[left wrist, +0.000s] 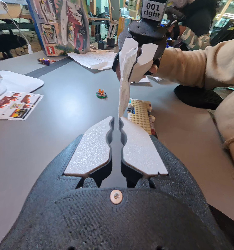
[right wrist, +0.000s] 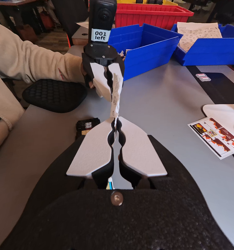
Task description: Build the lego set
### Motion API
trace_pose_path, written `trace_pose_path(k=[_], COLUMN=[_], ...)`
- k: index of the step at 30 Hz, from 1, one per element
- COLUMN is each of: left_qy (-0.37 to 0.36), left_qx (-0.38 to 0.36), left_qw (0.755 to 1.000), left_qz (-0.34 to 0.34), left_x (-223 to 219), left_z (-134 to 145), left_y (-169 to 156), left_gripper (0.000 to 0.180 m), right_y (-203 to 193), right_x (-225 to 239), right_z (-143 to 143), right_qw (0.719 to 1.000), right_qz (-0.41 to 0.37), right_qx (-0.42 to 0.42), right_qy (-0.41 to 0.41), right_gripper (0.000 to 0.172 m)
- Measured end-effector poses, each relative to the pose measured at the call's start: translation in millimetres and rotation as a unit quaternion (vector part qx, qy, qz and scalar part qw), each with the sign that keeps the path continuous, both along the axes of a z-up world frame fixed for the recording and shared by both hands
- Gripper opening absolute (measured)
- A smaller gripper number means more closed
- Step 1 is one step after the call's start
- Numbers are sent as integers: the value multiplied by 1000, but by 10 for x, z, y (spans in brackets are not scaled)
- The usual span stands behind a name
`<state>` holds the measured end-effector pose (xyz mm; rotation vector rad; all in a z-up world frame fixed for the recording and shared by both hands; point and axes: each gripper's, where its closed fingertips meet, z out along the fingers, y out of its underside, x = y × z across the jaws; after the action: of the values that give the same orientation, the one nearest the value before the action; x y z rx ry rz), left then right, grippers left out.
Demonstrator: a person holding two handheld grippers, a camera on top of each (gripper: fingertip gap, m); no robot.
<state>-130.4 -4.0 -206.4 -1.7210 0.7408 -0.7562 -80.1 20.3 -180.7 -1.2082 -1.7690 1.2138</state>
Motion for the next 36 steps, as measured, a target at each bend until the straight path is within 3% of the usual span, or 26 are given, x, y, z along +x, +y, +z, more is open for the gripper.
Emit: trace_pose_path(k=[4, 5, 7, 14, 17, 18, 20, 27, 29, 31, 36], left_qy=[17, 29, 54, 51, 47, 52, 64, 35, 44, 31, 18], left_qx=[35, 51, 85, 85, 82, 84, 87, 58, 60, 54, 56], left_qw=[999, 998, 995, 995, 995, 994, 993, 996, 996, 997, 998], left_qz=[18, 18, 9, -27, -35, -38, -39, -65, -48, -50, -10], left_x=[93, 133, 193, 219, 248, 273, 298, 305, 278, 303, 249], left_z=[50, 60, 91, 195, 204, 195, 169, 229, 175, 178, 222], left_y=[36, 30, -28, -168, -193, -204, -211, -260, -198, -187, -51], left_gripper=[38, 34, 0, 0, 0, 0, 0, 0, 0, 0, 7], right_y=[-92, -122, -147, -242, -270, -297, -352, -386, -338, -332, -164], right_x=[-39, -60, -89, -69, -119, -130, -122, -77, -111, -98, -57], right_z=[-41, -65, -67, 16, 50, 61, 70, 35, 1, 19, 4], right_qw=[1000, 1000, 999, 999, 999, 999, 999, 998, 999, 999, 999], right_qz=[-2, 0, -2, 20, 12, 15, 29, 68, 48, 49, 29], right_qx=[18, 26, 37, 30, 31, 32, 31, -7, 7, -7, -37], right_qy=[-1, -2, -1, -1, 8, 14, 21, 2, 9, 18, 27], right_gripper=[0, 0, 0, 1, 22, 21, 0, 0, 8, 0, 1])
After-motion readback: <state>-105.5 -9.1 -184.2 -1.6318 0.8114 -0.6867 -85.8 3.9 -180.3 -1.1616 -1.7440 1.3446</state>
